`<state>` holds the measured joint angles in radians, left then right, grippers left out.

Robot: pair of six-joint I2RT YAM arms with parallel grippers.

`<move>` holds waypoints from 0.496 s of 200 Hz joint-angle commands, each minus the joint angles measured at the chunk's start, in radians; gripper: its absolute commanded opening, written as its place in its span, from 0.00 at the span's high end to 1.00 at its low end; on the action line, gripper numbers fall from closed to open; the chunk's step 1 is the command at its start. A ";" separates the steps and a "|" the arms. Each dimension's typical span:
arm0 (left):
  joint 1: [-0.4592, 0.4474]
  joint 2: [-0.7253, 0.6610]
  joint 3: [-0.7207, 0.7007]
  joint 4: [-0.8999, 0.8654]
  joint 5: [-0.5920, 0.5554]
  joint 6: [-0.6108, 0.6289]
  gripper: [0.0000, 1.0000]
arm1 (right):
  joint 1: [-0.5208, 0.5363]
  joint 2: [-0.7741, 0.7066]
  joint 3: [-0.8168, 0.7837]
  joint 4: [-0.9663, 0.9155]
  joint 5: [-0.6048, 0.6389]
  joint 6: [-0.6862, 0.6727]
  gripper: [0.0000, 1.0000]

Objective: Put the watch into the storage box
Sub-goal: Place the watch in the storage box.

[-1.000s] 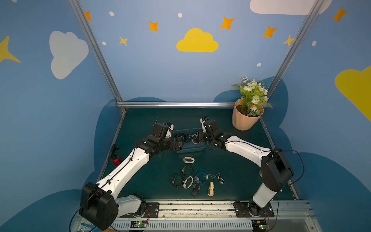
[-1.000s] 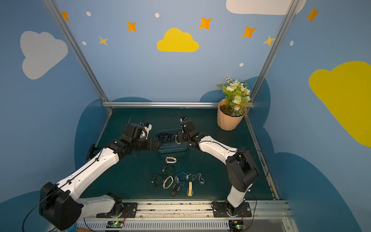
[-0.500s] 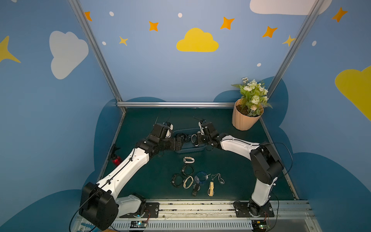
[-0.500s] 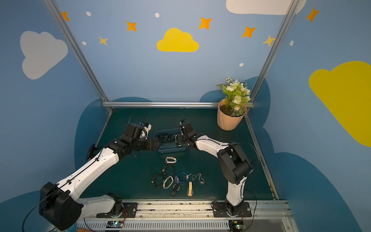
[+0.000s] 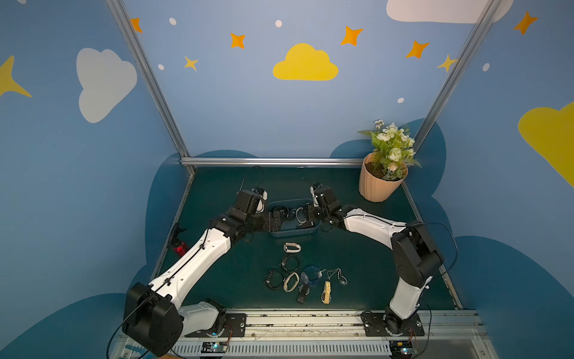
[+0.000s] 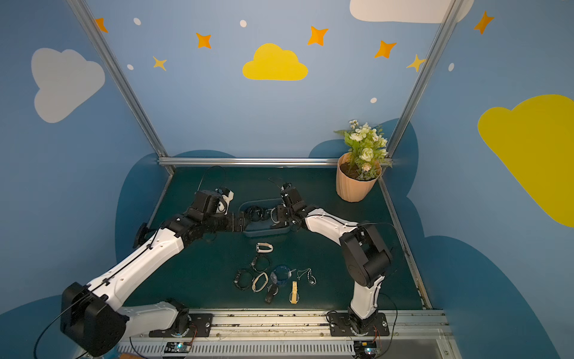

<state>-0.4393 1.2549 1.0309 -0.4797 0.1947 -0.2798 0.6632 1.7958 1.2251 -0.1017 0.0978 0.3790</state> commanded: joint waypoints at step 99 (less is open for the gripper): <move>-0.002 0.035 0.046 -0.066 -0.053 -0.021 0.00 | -0.002 -0.319 -0.240 -0.024 0.070 -0.025 0.15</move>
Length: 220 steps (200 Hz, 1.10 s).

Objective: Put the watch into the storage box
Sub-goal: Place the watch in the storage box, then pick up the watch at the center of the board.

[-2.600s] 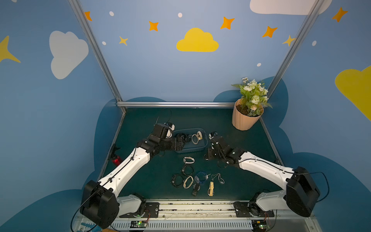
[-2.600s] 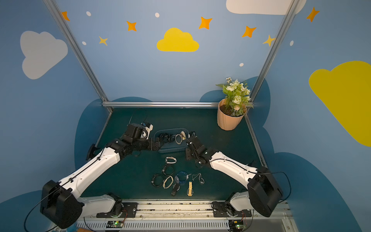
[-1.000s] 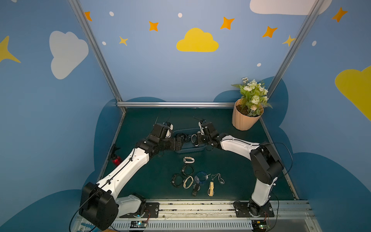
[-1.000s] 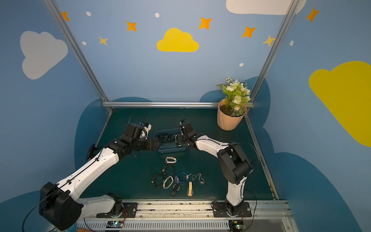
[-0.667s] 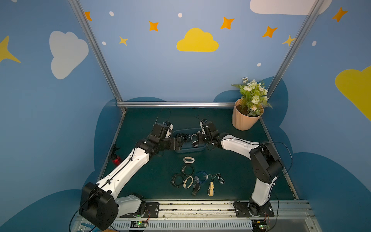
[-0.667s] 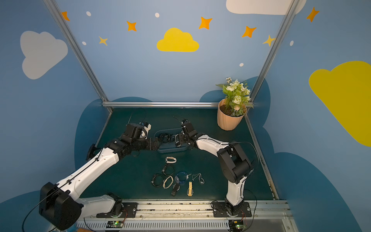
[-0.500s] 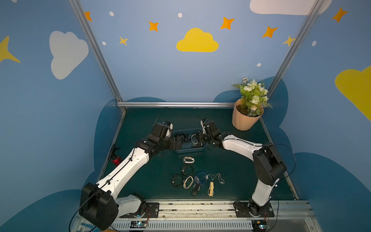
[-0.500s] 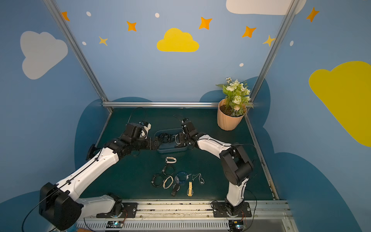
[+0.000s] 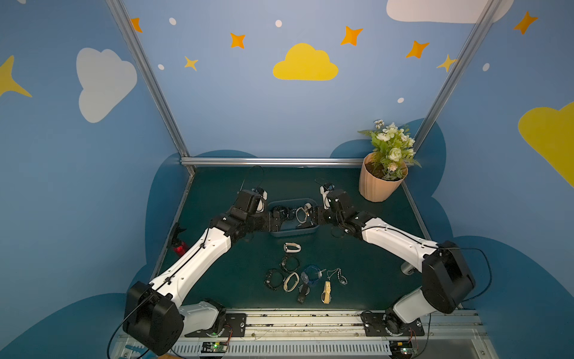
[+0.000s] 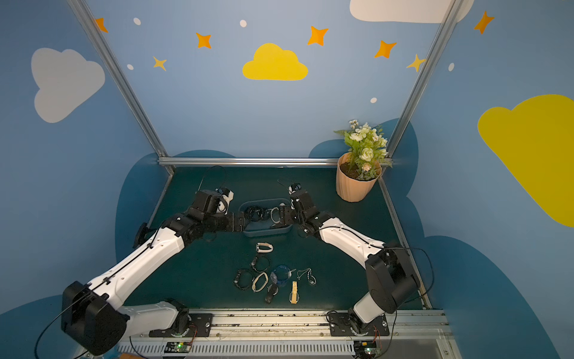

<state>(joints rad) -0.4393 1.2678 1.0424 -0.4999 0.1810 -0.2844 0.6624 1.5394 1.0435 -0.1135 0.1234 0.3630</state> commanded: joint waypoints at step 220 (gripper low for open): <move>-0.429 -0.082 -0.207 -0.135 -0.153 -0.670 0.44 | -0.001 -0.125 -0.153 -0.003 0.111 0.025 0.14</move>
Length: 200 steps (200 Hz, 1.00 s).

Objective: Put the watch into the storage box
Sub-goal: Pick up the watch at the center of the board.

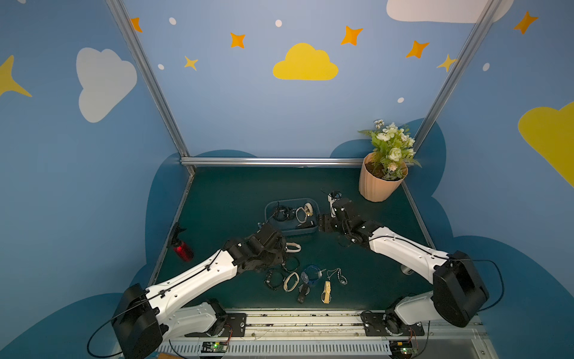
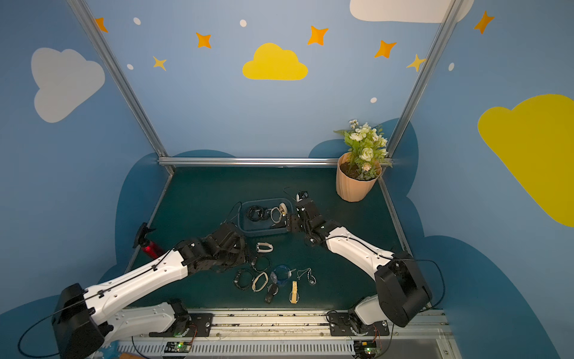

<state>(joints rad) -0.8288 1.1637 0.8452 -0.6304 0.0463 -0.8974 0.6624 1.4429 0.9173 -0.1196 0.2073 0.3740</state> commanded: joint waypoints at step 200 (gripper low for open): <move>-0.118 0.241 -0.052 -0.031 0.006 -0.063 0.73 | -0.003 -0.038 -0.034 -0.007 0.041 0.019 0.14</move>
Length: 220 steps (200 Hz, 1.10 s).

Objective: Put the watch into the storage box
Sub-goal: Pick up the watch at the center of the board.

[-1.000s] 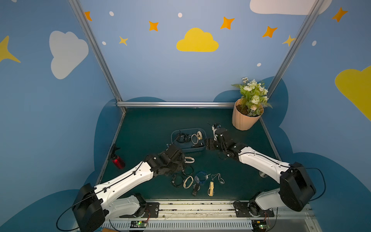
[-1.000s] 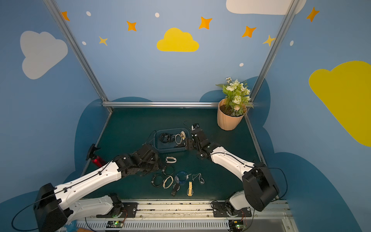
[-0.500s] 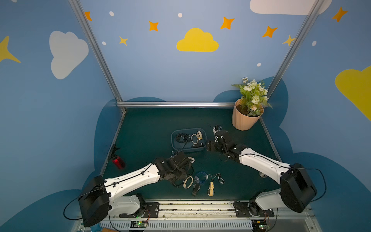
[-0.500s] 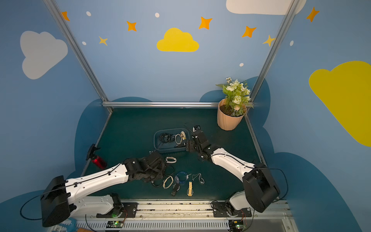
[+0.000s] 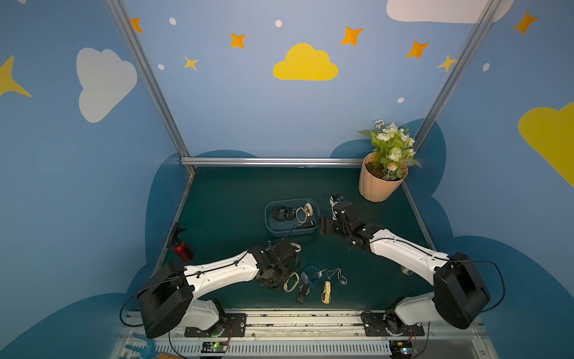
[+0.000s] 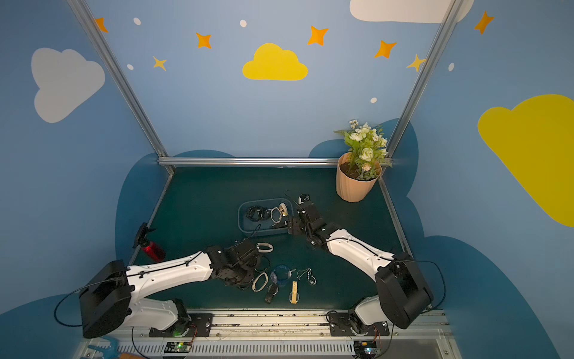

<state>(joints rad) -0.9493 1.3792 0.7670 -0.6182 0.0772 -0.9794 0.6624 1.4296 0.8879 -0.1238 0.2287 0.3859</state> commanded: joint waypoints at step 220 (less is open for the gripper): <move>0.146 -0.010 -0.042 0.055 0.022 0.080 0.58 | -0.003 0.019 0.026 -0.012 0.007 0.008 0.14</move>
<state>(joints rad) -0.8005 1.3273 0.7155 -0.5999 0.0971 -0.8974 0.6624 1.4410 0.8940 -0.1261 0.2379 0.3859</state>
